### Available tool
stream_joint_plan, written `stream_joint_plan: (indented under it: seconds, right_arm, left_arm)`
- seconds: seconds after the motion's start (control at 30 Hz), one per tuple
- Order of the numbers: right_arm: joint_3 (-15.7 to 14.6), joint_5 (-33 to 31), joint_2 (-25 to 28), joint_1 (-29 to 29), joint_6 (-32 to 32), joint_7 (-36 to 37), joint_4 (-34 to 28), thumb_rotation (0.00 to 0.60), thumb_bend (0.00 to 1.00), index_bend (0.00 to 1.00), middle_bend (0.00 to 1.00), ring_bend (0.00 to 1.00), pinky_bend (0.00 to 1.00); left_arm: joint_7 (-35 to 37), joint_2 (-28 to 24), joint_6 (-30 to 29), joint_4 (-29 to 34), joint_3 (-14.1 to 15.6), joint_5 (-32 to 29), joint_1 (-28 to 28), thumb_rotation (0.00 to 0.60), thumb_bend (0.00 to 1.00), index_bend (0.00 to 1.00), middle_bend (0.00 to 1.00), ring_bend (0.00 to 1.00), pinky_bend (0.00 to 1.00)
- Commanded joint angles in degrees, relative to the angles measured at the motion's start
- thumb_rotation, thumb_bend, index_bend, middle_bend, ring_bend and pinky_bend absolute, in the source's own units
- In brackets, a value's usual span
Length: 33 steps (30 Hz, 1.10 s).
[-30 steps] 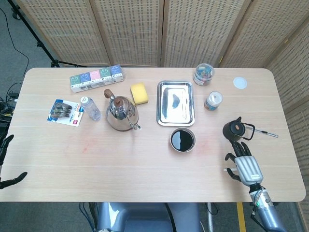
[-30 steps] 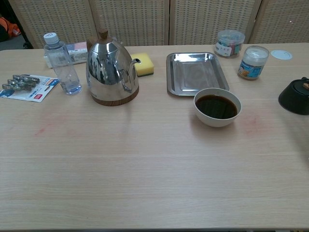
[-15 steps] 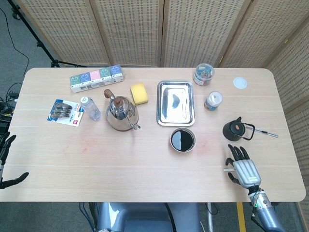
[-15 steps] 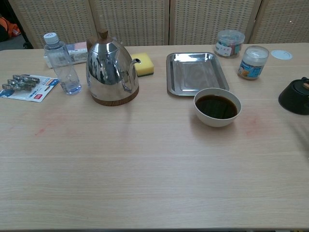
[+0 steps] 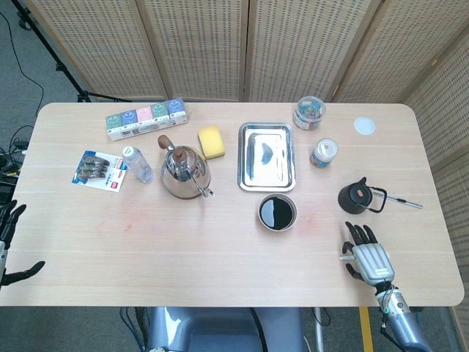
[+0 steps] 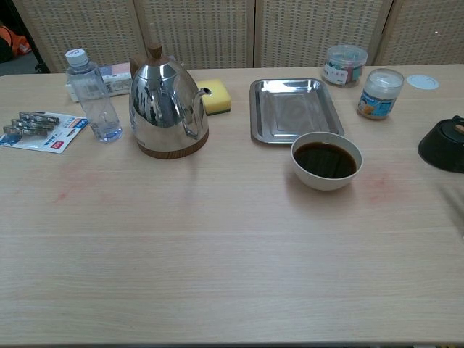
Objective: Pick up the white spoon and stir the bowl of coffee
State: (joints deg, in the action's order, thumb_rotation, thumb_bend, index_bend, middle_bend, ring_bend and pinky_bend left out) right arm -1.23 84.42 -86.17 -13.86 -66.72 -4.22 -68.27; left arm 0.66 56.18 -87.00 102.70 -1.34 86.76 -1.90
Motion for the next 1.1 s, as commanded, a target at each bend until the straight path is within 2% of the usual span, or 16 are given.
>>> stream_joint_plan:
  seconds: [0.03,1.1]
  right_arm:
    - [0.0,-0.1,-0.4,-0.1,0.3,0.2,0.6,0.600,0.38,0.44,0.00,0.00,0.00]
    - [0.2,-0.6,-2.4,-0.3,0.5,-0.3,4.1,0.600,0.39,0.45,0.00,0.00,0.00]
  left_arm:
    - [0.0,0.0,0.3,0.0,0.1,0.0,-0.1,0.600,0.00,0.00,0.00,0.00,0.00]
    - [-0.4,0.2,0.2,0.0,0.1,0.0,-0.2,0.600,0.00,0.00,0.00,0.00,0.00]
